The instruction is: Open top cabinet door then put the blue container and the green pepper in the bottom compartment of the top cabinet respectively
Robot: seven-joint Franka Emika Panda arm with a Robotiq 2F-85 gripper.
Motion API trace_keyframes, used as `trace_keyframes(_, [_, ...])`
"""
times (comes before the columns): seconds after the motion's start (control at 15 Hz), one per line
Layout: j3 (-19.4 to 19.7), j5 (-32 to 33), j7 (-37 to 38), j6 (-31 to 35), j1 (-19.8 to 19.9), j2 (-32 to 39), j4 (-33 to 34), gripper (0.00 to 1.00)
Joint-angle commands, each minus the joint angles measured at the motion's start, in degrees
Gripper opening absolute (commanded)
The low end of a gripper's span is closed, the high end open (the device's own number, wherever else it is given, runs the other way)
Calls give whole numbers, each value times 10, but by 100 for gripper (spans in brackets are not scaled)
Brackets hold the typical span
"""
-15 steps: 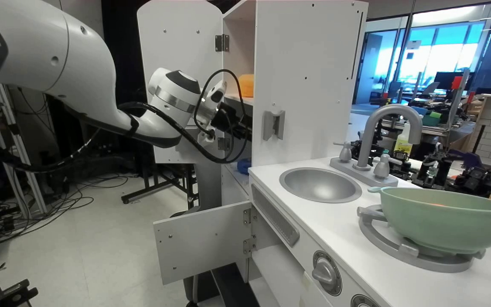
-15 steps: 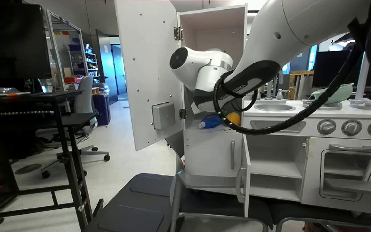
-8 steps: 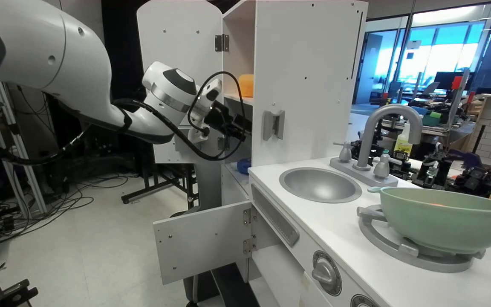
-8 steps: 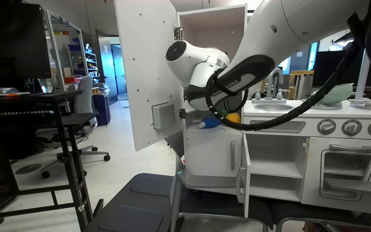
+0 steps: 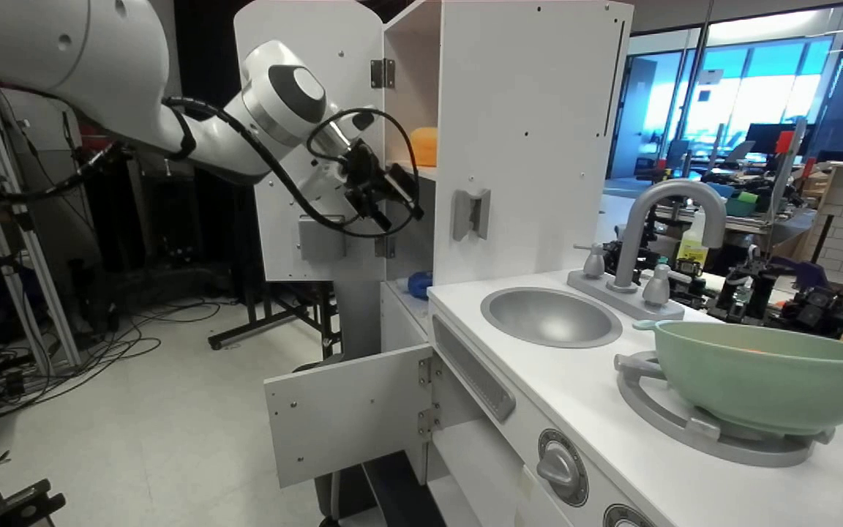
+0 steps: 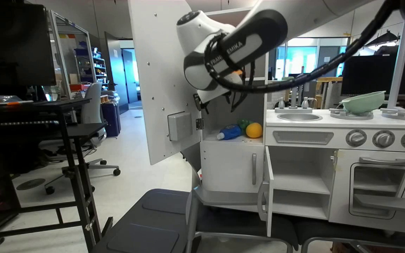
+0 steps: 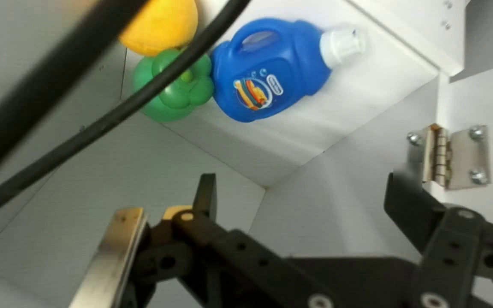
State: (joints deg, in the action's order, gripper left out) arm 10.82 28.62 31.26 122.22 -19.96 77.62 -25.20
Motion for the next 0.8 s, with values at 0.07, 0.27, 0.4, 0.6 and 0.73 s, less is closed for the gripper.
trace_keyframes(0.07, [-3, -66, -156, -153, -13, -72, -11, 100])
trace_keyframes(0.27, [-1, -65, -235, -242, -21, -109, -12, 100])
trace_keyframes(0.4, [-4, -68, -271, -272, -21, -119, -10, 100])
trace_keyframes(0.6, [-6, -66, -310, -306, -26, -137, -10, 100])
trace_keyframes(0.73, [-16, -72, -341, -327, -30, -145, -14, 100])
